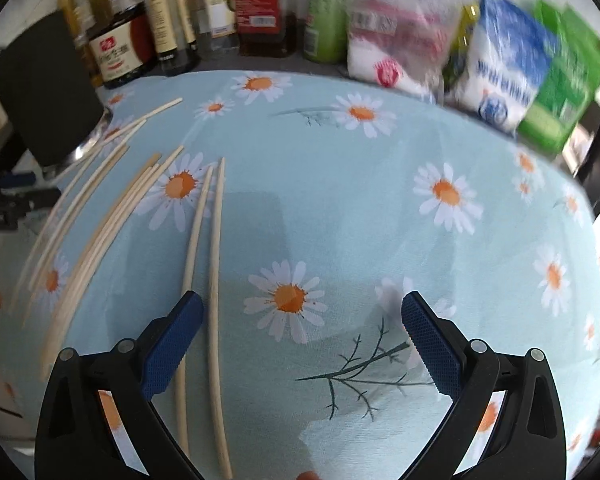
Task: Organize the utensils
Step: 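Close the left tool on one wooden chopstick while the right tool grasps another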
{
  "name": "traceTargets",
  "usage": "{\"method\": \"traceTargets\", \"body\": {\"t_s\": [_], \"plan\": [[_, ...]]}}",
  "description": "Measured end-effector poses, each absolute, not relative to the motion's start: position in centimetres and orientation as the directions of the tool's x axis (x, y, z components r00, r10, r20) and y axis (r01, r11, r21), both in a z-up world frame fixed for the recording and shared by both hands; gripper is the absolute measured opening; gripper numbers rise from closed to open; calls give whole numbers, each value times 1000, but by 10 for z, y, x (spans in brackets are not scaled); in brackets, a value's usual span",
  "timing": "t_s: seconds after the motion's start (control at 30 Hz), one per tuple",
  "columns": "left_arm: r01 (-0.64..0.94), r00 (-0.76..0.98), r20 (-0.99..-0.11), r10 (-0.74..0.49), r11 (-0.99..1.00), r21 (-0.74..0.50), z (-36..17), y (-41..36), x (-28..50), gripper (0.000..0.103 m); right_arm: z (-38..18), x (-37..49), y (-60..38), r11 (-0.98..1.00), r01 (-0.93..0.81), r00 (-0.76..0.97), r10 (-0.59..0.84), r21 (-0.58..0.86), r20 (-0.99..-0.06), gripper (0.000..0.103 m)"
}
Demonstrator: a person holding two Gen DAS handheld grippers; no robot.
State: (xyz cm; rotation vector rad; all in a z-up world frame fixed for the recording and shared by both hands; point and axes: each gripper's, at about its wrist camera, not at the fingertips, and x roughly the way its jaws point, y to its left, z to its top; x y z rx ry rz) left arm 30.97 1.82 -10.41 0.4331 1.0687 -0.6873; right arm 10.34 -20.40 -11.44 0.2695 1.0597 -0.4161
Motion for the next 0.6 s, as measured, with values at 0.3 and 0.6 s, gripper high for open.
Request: {"method": "traceTargets", "body": {"t_s": [0.3, 0.6], "plan": [[793, 187, -933, -307, 608, -42, -90, 1, 294, 15, -107, 104, -196, 933, 361, 443, -165, 7, -881, 58], [751, 41, -950, -311, 636, -176, -91, 3, 294, 4, -103, 105, -191, 959, 272, 449, -59, 74, -891, 5]]}}
